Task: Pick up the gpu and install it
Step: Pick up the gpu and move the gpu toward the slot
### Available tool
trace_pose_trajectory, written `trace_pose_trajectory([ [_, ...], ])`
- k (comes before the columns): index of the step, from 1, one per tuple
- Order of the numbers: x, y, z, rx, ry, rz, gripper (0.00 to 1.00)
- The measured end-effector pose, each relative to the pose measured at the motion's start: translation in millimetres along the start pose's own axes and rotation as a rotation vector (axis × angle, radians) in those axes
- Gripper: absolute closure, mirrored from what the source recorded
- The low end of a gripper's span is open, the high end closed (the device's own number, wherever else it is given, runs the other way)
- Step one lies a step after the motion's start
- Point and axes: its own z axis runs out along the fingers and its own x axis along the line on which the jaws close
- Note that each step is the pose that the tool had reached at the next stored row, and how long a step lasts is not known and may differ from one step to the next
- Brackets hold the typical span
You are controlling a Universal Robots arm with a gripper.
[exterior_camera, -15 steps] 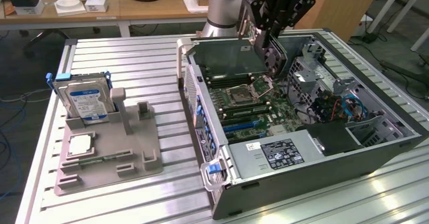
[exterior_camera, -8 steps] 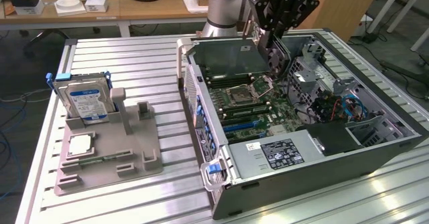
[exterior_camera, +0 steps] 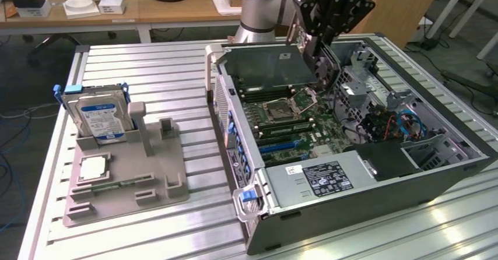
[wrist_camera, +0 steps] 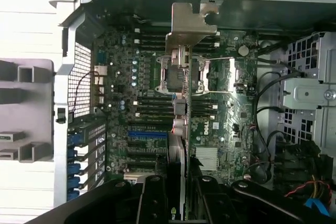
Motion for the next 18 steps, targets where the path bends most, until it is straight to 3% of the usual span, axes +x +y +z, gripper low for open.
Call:
trace_pose_trajectory([
  [8,-7.7,-0.2,1.4,-0.0001,-0.0008,0.023,0.74],
  [18,-28.8,-0.6,1.8,-0.0003,-0.0004,0.024,0.74],
])
